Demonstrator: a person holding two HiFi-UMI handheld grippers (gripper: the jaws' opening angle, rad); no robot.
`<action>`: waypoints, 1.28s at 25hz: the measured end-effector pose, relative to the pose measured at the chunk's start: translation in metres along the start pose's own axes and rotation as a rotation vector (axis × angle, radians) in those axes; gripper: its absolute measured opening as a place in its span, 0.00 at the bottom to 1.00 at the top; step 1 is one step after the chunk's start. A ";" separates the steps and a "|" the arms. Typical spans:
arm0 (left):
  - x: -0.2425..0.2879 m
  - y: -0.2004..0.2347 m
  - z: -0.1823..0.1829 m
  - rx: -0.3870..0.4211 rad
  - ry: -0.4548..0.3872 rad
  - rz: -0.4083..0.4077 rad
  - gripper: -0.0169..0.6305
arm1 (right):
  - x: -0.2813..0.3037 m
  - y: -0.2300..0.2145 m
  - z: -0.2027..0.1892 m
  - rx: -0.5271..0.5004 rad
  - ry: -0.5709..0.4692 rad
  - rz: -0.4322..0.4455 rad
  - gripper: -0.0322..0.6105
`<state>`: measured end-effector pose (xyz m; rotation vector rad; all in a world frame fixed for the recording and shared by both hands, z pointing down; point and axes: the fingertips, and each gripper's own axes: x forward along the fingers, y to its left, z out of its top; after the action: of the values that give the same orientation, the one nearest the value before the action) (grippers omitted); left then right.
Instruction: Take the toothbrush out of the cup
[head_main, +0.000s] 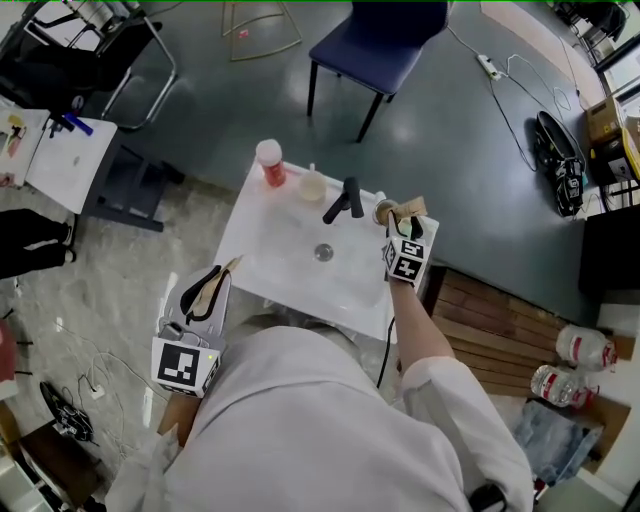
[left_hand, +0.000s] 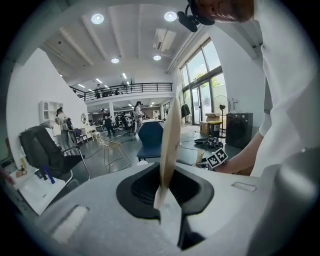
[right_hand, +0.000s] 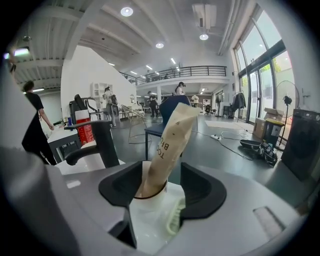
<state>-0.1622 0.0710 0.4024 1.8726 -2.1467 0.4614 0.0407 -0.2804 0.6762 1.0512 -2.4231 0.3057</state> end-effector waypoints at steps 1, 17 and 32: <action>0.000 0.001 -0.002 -0.001 0.002 0.004 0.10 | 0.003 0.000 0.000 -0.004 0.004 0.002 0.42; 0.008 0.005 -0.004 -0.022 0.027 0.021 0.10 | 0.025 0.006 0.001 -0.118 0.034 0.010 0.19; 0.016 0.011 -0.007 -0.030 0.017 -0.017 0.10 | 0.015 0.025 0.025 -0.137 -0.011 0.039 0.09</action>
<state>-0.1753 0.0604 0.4143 1.8626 -2.1137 0.4383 0.0050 -0.2821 0.6615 0.9486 -2.4383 0.1441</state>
